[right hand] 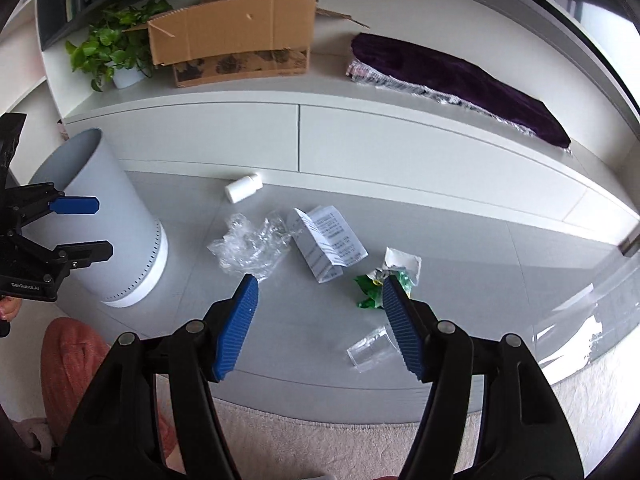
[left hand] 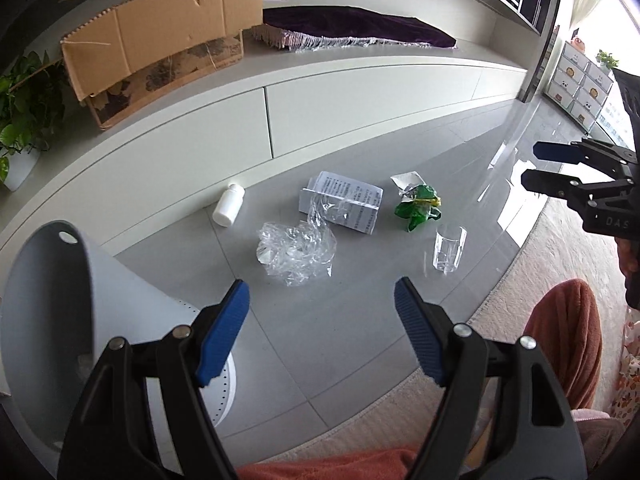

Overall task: Collect trash
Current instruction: 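Move both open tools back toward the plastic film and clear cup, then close the left tool on the crumpled plastic film while the right tool grasps the clear cup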

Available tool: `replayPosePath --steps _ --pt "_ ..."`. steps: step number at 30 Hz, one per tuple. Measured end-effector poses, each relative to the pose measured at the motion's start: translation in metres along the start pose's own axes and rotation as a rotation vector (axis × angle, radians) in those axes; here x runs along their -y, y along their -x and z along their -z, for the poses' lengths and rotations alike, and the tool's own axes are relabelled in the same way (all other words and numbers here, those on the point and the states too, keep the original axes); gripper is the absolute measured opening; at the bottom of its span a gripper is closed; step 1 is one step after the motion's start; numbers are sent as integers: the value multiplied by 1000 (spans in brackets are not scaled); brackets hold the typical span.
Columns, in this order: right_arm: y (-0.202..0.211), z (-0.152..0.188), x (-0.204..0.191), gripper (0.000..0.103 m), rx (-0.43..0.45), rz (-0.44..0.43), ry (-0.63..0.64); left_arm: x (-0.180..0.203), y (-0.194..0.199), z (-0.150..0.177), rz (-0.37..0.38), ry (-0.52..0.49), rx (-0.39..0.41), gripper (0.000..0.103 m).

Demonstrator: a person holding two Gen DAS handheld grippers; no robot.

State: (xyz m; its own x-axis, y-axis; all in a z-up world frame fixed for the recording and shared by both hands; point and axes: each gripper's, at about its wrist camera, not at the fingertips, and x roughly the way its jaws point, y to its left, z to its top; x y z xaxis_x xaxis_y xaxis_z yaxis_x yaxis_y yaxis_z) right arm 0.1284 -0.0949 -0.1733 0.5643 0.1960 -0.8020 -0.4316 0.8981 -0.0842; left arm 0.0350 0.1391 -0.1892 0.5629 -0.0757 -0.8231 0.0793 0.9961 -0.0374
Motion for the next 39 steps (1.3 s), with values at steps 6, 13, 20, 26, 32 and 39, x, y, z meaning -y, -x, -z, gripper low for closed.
replayPosePath --steps 6,13,20,26,32,39 --pt "-39 34 36 69 -28 73 -122 6 -55 -7 35 20 -31 75" --pt "-95 68 56 74 -93 140 -280 6 -122 -13 55 25 -64 75" --pt "-144 88 63 74 -137 195 -396 6 -183 -12 60 -9 -135 75" --pt "-168 91 54 74 -134 241 -405 3 -218 -13 35 -48 -153 74" --pt "-196 110 64 74 -182 275 -496 0 -242 -11 30 -65 -157 73" --pt "-224 122 65 74 -237 301 -520 10 -260 -9 29 -140 -157 51"
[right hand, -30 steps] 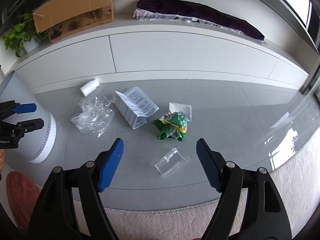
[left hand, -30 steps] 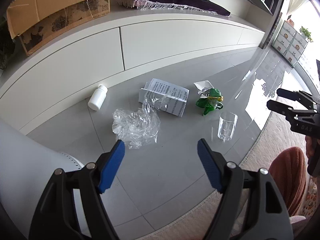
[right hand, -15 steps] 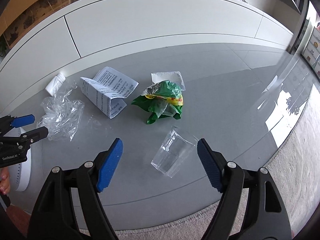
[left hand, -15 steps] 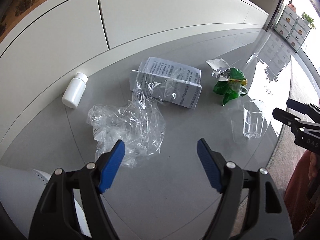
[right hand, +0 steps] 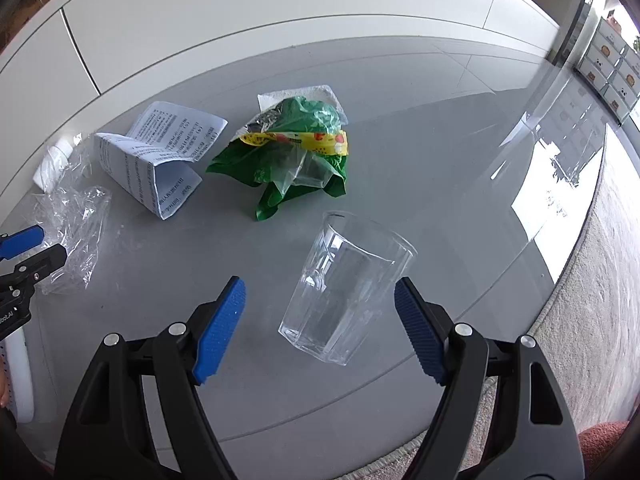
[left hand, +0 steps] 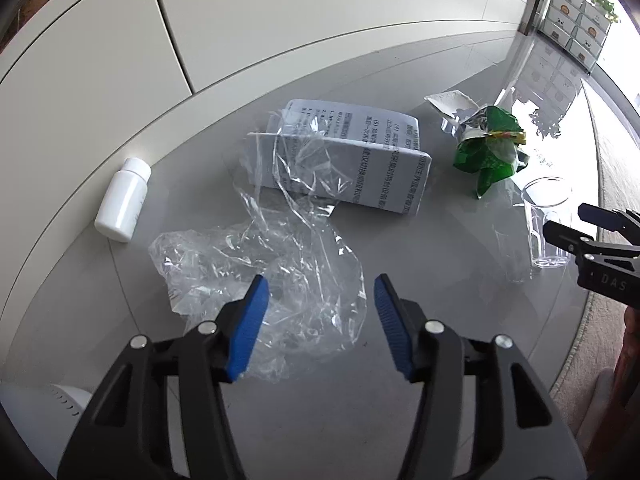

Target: Collect trash

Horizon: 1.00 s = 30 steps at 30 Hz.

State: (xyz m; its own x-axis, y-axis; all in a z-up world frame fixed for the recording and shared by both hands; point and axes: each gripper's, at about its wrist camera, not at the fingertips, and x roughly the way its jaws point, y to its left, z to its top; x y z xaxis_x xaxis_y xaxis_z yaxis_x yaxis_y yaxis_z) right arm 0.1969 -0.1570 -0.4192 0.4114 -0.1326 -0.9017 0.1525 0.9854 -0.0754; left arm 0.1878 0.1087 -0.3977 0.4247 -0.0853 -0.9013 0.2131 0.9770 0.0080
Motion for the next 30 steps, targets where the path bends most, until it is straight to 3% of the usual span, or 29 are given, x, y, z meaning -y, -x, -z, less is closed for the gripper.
replayPosePath --steps 3,6,9,30 --pt "-11 3 1 74 -29 21 -6 5 -5 -1 17 -10 -5 39" --pt "-17 5 2 66 -49 36 -1 10 -12 -1 86 8 -37 12" --pt "-19 5 2 59 -56 46 13 18 -23 5 128 14 -88 4" --pt "4 7 -4 53 -17 -17 52 17 -1 25 174 71 -85 0"
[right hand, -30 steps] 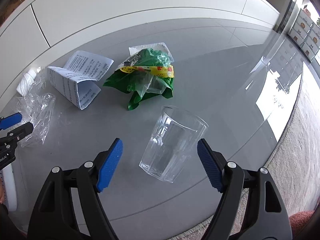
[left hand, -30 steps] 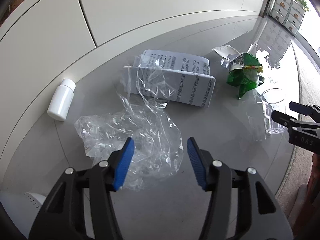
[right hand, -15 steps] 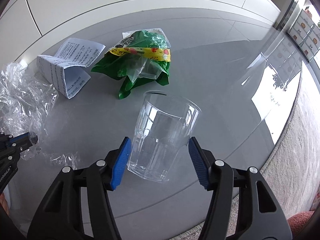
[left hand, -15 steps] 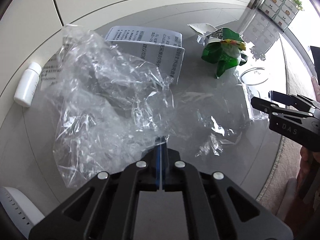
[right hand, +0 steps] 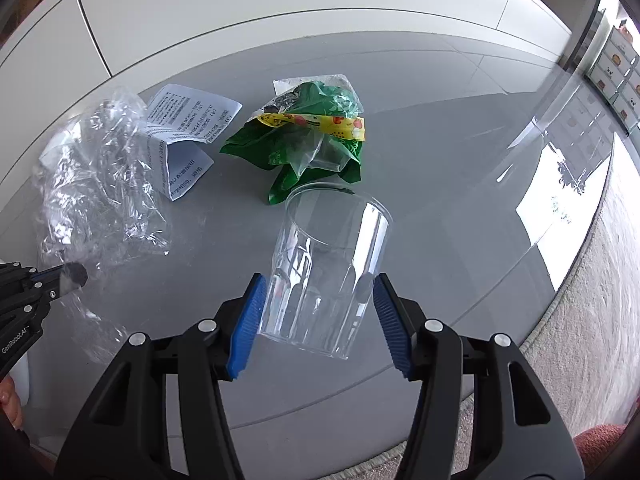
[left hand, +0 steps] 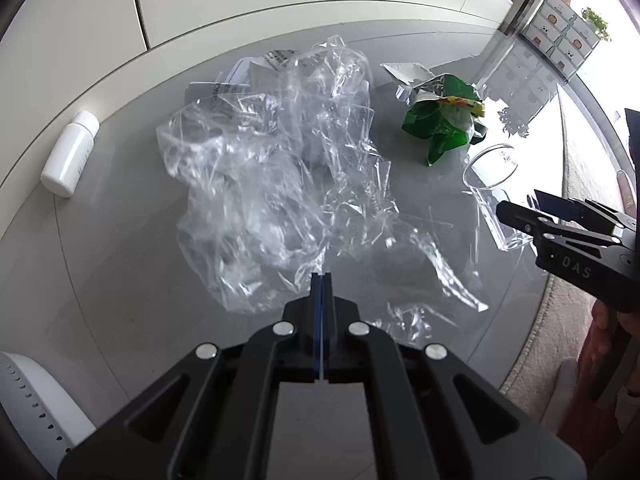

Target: Collect trash

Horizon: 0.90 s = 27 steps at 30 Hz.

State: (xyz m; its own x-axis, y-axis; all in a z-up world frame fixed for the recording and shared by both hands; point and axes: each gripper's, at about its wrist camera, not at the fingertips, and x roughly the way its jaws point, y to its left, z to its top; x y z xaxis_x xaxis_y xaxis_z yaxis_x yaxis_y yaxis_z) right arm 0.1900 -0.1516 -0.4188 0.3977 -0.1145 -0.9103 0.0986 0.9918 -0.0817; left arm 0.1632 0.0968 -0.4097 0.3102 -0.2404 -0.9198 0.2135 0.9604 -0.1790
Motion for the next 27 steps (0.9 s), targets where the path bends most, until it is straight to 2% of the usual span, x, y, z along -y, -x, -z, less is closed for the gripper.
replayPosePath --steps 4,12,19,20,21,22,24,25,27 --pt "7 -4 -5 53 8 -9 7 3 7 2 8 3 10 0" --pt "6 -4 -6 53 3 -25 14 15 32 -1 -4 -40 106 5" --pt "7 -3 -3 53 2 -28 6 21 30 -8 24 -56 117 6" --pt "7 -4 -3 53 2 -28 5 22 32 -6 32 -55 122 9" --pt "6 -4 -3 53 1 -29 5 22 34 -7 35 -53 131 25" --pt "6 -4 -4 53 0 -30 6 23 37 -7 36 -51 144 54" --pt "5 -4 -6 53 -4 -32 9 26 45 -5 3 -51 203 80" --pt "4 -4 -6 53 -5 -34 9 27 48 -5 -3 -65 224 80" --pt "3 -4 -6 53 -9 -35 8 32 47 -6 -17 -100 212 80"
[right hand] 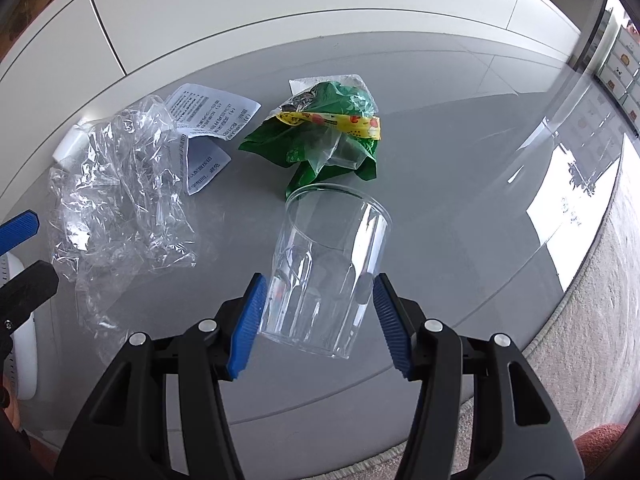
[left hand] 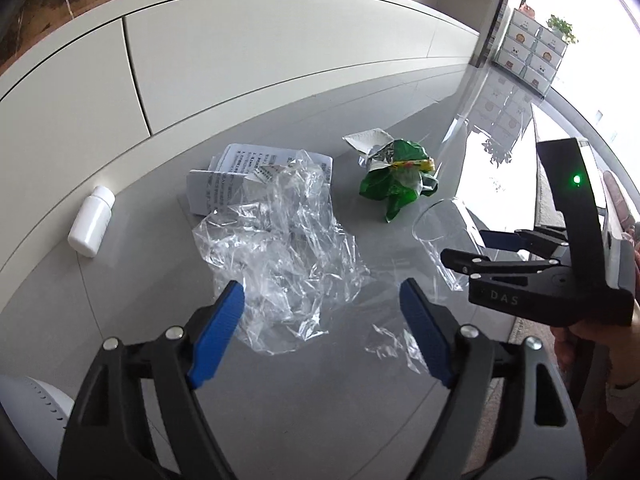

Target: Collect trash

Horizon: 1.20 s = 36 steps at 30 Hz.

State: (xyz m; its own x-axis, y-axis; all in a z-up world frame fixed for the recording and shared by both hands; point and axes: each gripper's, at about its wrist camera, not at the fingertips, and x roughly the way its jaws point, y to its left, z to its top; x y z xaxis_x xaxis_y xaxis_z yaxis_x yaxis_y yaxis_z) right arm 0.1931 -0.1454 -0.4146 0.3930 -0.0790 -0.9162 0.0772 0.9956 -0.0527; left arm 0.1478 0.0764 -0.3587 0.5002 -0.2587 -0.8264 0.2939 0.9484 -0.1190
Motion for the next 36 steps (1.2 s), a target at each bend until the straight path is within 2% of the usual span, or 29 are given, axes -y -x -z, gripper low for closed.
replayPosePath --steps 12,17,20,23,24,25,30,36 --pt "0 0 3 53 -3 2 -4 16 -46 0 -99 -108 -59 80" --pt "-1 -1 4 53 -5 5 -10 22 -63 1 -112 -137 -86 78" --pt "-2 -1 4 53 -6 6 -13 21 -73 1 -127 -139 -103 65" --pt "-2 -2 5 53 -6 9 -13 14 -80 -1 -90 -98 -133 44" --pt "-2 -2 5 53 -6 10 -14 11 -84 -1 -64 -81 -154 26" --pt "-2 -2 4 53 -5 11 -15 9 -87 -1 -50 -67 -177 19" --pt "0 -1 2 49 0 14 -13 8 -84 1 -34 -48 -173 13" --pt "7 0 -1 48 9 13 -8 9 -65 -1 -14 -28 -147 12"
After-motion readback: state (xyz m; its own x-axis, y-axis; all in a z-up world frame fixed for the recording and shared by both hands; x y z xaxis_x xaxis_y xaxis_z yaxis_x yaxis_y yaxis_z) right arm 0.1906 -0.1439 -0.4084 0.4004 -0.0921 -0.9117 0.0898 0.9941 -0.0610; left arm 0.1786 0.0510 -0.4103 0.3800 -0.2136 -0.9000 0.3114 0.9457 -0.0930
